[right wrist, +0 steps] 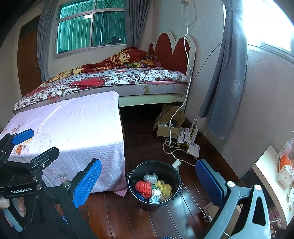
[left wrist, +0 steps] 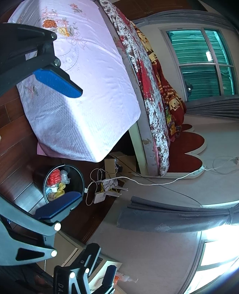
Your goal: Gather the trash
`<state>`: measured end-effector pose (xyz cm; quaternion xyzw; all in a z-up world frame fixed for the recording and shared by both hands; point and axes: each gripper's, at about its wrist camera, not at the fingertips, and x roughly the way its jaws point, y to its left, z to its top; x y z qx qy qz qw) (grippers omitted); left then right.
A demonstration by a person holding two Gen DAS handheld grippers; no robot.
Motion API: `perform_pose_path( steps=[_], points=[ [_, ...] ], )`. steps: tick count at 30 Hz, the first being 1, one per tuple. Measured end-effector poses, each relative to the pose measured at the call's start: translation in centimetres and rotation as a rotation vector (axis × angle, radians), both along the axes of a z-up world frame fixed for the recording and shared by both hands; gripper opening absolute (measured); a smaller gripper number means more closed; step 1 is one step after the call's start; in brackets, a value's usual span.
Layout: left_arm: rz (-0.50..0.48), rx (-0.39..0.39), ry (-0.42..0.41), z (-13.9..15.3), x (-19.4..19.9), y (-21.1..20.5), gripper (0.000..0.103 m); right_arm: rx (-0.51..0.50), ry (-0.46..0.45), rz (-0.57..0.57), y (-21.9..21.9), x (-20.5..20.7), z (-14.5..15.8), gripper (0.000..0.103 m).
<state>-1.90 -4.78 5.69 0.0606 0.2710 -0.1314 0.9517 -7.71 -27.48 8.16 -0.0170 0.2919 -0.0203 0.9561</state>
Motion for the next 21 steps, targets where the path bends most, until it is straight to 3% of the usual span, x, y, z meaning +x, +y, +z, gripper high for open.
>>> perform_pose_path(
  steps=[12,15,21],
  points=[
    [-0.02,0.003,0.006,-0.4,0.1,0.0,0.102,0.001,0.003,0.001,-0.1,0.0,-0.4,0.103],
    [-0.015,0.022,-0.03,-0.4,-0.2,0.0,0.102,0.004,0.006,-0.002,-0.1,-0.1,-0.7,0.103],
    [-0.069,0.023,-0.03,-0.4,-0.2,-0.1,0.102,0.009,0.011,-0.009,-0.2,-0.1,-1.0,0.103]
  ],
)
